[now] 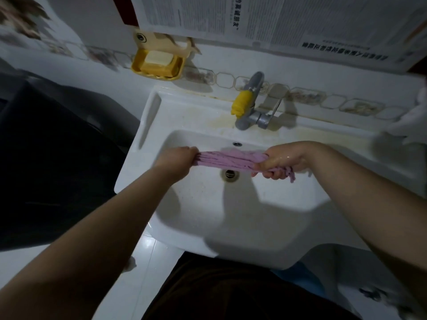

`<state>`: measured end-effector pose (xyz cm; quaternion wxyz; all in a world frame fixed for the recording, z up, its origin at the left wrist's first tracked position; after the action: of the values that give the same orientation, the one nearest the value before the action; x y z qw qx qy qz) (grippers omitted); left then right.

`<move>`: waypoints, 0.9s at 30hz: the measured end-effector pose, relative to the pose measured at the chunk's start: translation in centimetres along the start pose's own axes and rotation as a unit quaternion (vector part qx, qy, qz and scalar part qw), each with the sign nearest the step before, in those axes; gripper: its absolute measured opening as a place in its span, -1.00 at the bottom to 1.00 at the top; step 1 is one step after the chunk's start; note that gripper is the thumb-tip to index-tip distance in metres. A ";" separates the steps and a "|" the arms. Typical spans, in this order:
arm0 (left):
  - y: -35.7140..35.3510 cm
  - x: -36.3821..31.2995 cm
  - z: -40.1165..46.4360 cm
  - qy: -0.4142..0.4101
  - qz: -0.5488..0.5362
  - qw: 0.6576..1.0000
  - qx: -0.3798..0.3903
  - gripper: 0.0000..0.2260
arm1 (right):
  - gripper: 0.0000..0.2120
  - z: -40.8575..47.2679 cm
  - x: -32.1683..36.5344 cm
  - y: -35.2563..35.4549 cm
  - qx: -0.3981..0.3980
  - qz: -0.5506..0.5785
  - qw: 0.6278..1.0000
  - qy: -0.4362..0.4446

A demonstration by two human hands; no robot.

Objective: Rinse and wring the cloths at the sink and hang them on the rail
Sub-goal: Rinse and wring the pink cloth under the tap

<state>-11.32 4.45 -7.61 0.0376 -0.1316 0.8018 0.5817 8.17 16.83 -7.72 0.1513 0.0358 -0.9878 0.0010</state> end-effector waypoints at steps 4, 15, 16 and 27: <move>-4.8 0.2 -1.5 0.093 -0.167 0.969 0.160 -0.64 | -0.55 0.9 0.5 1.2 -0.128 0.075 0.986 -0.082; -6.2 -6.4 -2.6 0.173 -0.910 0.377 0.001 -0.52 | -0.40 -0.6 9.5 -10.0 -0.310 -0.132 0.921 0.194; -6.0 -6.1 -2.6 0.164 -0.912 0.376 -0.005 -0.58 | -0.31 -1.0 9.3 -11.1 -0.269 -0.105 0.928 0.234; -1.6 -7.9 -5.5 -0.039 -0.762 0.570 0.305 -0.54 | -0.13 -4.6 10.1 -8.7 -0.513 -0.392 0.626 0.436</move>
<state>-2.84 0.08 -5.60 0.5358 -0.6521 0.5327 0.0634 0.51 7.51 -0.40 0.5447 0.3315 -0.5392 -0.5501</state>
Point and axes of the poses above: each hand's wrist, its own z-axis towards the middle knuckle, its own y-axis out of the back of the hand, x = y × z, the point moved 8 cm from there along z, towards the middle knuckle, and after that the axes turned 11 degrees about -y, right-handed, at the moved point
